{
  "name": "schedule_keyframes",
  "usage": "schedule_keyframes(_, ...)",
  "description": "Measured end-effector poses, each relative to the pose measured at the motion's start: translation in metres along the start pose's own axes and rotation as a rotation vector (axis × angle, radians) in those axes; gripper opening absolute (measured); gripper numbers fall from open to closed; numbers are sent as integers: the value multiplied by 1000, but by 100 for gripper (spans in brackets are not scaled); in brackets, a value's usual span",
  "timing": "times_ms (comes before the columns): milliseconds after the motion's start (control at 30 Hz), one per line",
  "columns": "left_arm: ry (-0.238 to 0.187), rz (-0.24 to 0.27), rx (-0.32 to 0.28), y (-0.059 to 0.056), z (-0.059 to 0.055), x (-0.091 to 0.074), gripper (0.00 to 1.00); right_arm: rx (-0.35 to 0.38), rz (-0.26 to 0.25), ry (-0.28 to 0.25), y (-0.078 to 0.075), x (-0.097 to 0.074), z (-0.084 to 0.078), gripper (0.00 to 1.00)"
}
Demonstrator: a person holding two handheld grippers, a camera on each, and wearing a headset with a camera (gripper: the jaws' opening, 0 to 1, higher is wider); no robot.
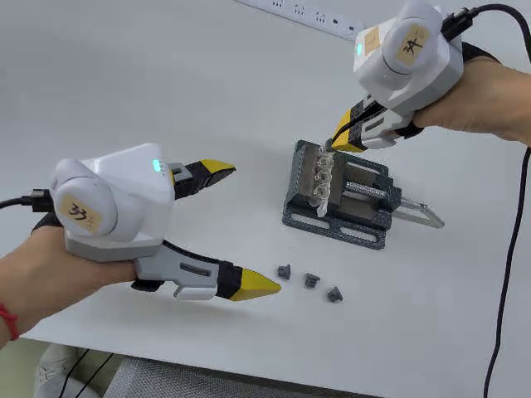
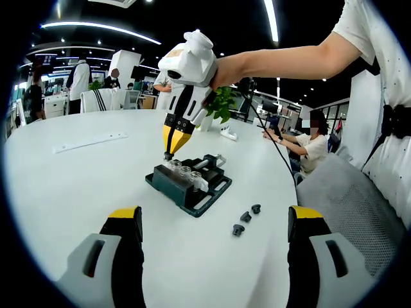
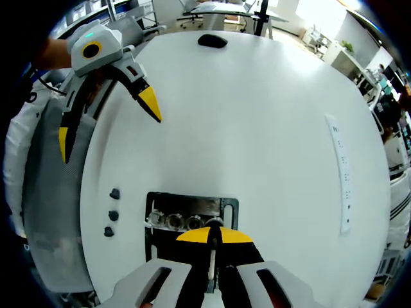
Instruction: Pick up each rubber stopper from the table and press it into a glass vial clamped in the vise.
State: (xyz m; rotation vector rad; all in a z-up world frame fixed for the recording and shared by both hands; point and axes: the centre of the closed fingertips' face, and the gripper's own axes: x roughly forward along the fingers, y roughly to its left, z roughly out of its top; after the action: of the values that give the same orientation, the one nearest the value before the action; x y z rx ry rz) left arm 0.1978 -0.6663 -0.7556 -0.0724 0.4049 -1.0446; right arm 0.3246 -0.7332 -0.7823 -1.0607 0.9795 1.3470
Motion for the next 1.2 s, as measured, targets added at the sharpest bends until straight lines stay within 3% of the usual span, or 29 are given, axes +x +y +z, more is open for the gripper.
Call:
schedule_keyframes(667,-9,0,5,-1,4,3,93,-32,-18,29,2,0,-1,0)
schedule_keyframes(767,-7,2,8,0,5,3,93,31,-5,-9,1,-1,0,0)
schedule_keyframes(1200,1,14,26,3,9,-2,93,48,-13,-40,0,-2,1,0)
